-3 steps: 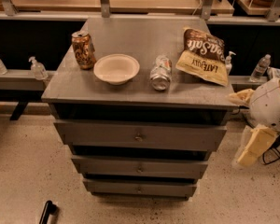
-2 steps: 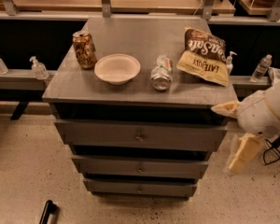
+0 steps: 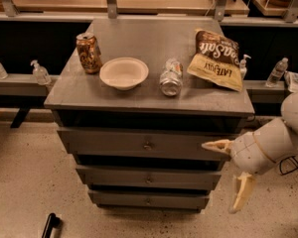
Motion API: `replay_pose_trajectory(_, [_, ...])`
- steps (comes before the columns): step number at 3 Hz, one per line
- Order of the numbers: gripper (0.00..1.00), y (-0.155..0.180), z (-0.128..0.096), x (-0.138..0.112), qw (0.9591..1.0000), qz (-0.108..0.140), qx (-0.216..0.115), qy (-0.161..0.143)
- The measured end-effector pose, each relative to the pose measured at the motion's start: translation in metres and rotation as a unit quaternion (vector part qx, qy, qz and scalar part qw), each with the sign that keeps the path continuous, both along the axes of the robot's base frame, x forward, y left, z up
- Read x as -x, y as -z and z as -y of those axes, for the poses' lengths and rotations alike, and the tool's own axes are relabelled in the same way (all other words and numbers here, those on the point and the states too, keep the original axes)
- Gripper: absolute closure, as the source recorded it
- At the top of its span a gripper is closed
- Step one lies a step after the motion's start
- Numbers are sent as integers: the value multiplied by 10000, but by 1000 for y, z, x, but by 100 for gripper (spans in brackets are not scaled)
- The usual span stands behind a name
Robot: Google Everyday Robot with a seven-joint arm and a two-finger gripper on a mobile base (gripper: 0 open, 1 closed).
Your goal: Open middle drawer
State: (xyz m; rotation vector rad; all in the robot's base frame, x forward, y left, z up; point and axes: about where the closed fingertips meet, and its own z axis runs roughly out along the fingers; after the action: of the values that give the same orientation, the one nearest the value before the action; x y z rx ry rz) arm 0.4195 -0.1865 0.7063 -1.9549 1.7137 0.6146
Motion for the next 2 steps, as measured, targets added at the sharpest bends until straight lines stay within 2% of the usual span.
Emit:
replay_pose_trajectory(1, [0, 39, -10, 18, 9985, 236, -14, -500])
replay_pose_trajectory(2, [0, 76, -25, 41, 9967, 470, 300, -591])
